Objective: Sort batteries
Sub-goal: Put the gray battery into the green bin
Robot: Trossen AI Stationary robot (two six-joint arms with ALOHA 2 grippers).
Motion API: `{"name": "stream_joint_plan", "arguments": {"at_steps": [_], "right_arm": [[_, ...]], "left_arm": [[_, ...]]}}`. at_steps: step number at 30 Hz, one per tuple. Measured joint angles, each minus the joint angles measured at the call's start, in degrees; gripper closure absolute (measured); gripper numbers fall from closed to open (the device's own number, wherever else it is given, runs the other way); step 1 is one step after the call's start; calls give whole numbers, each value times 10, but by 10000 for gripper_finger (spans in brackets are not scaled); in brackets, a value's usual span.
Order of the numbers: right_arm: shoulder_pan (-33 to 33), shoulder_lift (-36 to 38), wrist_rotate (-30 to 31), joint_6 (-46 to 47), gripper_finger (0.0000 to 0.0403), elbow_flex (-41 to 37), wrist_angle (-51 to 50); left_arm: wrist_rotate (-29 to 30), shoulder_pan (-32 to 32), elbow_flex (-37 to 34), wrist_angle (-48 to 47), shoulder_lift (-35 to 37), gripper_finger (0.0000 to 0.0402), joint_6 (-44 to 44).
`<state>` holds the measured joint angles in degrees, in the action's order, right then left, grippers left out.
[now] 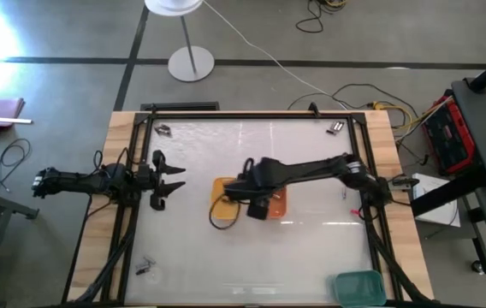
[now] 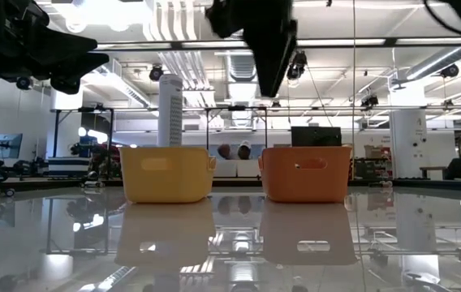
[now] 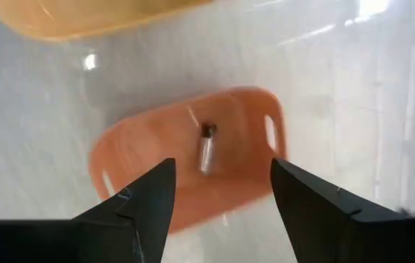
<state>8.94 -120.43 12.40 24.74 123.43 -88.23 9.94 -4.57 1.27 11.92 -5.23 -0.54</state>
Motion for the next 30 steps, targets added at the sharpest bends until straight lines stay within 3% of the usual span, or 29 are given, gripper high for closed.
{"name": "stream_joint_plan", "arguments": {"at_steps": [4,13,19,25,30], "right_arm": [[22,88,-17,64,177,-121,-10],[25,324,-16,366,177,-488,15],[7,451,-42,498,178,-661,92],[-38,501,-84,542,195,-790,183],[-83,490,-84,524,216,-819,191]], "left_arm": [[0,0,0,0,-2,221,0],[0,0,1,0,-15,221,0],[0,0,1,-1,-19,221,0],[0,0,1,0,-18,221,0],[0,0,1,0,-18,221,0]]}}
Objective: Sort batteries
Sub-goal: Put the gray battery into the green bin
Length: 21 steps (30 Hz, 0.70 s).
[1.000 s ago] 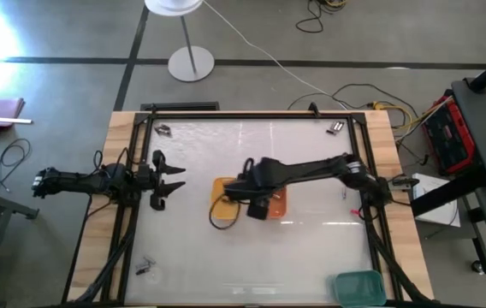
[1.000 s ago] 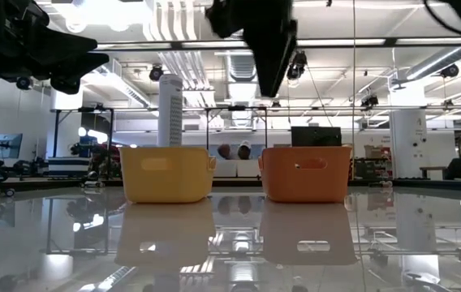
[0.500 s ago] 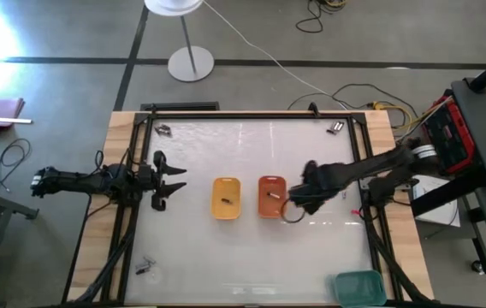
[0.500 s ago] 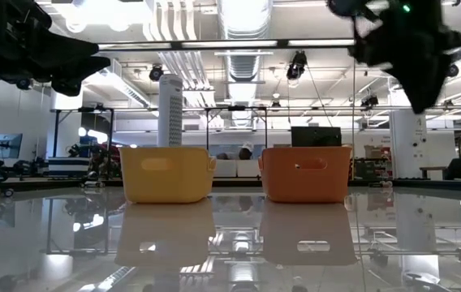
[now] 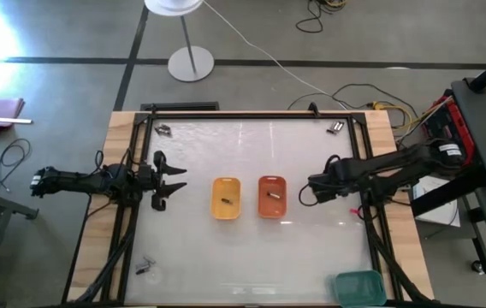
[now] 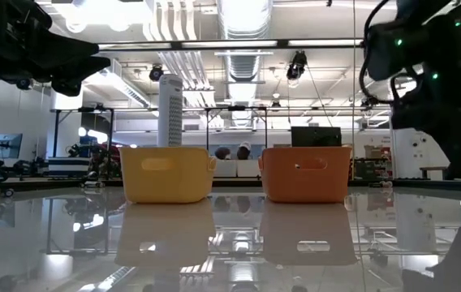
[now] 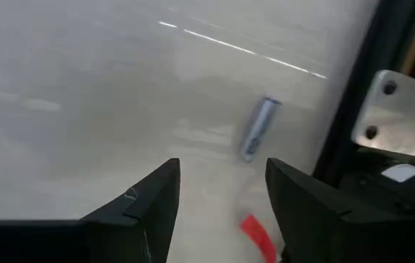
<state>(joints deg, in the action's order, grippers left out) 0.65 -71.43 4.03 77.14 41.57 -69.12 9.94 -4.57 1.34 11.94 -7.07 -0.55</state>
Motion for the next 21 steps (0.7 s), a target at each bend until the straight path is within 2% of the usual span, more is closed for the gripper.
{"name": "stream_joint_plan", "arguments": {"at_steps": [9,21], "right_arm": [[-54,-52,-6,-31,245,-9,9],[-57,-115,6,-1,250,-9,10]], "left_arm": [[0,0,0,0,0,221,0],[0,0,-1,0,-1,221,0]]}}
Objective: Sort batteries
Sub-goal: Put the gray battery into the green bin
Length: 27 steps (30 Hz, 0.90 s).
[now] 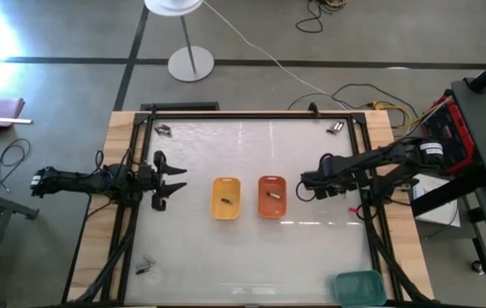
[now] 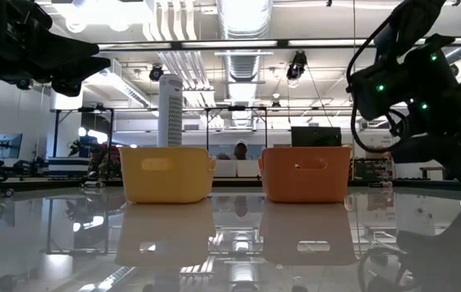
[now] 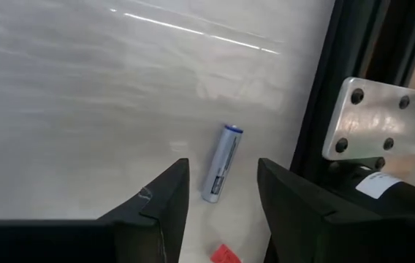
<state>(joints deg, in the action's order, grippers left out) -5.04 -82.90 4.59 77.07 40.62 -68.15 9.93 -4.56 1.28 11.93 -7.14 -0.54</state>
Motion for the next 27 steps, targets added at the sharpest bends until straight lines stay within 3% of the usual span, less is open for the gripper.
{"name": "stream_joint_plan", "arguments": {"at_steps": [6,13,20,27], "right_arm": [[0,-26,-35,-2,248,-5,12],[-3,-17,-34,-94,260,10,-1],[0,-25,-46,-409,245,49,-40],[2,-57,-62,-621,196,48,-59]], "left_arm": [[0,0,0,0,0,221,0],[0,0,0,0,0,221,0],[0,0,0,0,-1,221,0],[0,0,0,0,-2,221,0]]}}
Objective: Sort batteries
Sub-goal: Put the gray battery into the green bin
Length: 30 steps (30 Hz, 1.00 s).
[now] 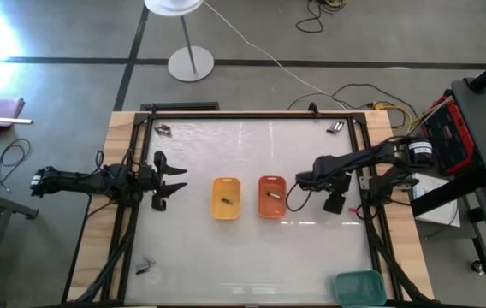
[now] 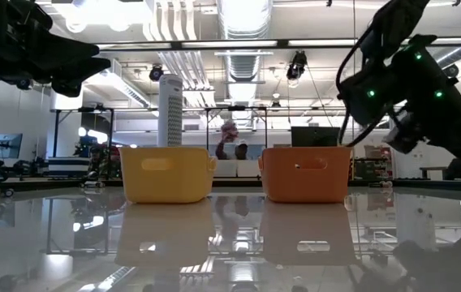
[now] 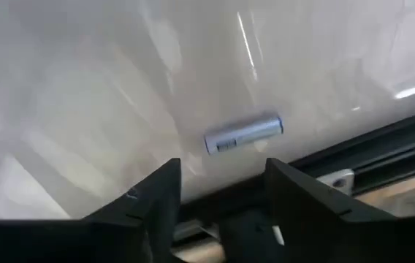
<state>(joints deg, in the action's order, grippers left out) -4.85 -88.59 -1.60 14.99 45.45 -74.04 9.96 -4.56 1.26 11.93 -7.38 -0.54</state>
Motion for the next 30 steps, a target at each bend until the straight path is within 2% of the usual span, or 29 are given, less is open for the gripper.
{"name": "stream_joint_plan", "arguments": {"at_steps": [4,10,15,18,20,22,26,30], "right_arm": [[0,-22,5,-78,168,-2,-14],[-5,-19,17,-71,132,-2,-13],[-4,18,17,-38,116,7,-14],[-5,50,16,25,112,12,-11],[-16,70,11,125,113,9,-11],[-33,94,-20,205,116,-2,-10],[-59,122,-47,288,127,-8,13],[-115,127,-60,369,138,-9,49]], "left_arm": [[0,0,0,0,0,221,0],[0,0,0,0,0,221,0],[0,0,0,1,-2,221,0],[0,0,0,0,-2,221,0],[0,0,0,0,-2,221,0],[0,0,0,0,-2,221,0],[0,0,0,0,-2,221,0],[0,0,0,0,-3,221,0]]}}
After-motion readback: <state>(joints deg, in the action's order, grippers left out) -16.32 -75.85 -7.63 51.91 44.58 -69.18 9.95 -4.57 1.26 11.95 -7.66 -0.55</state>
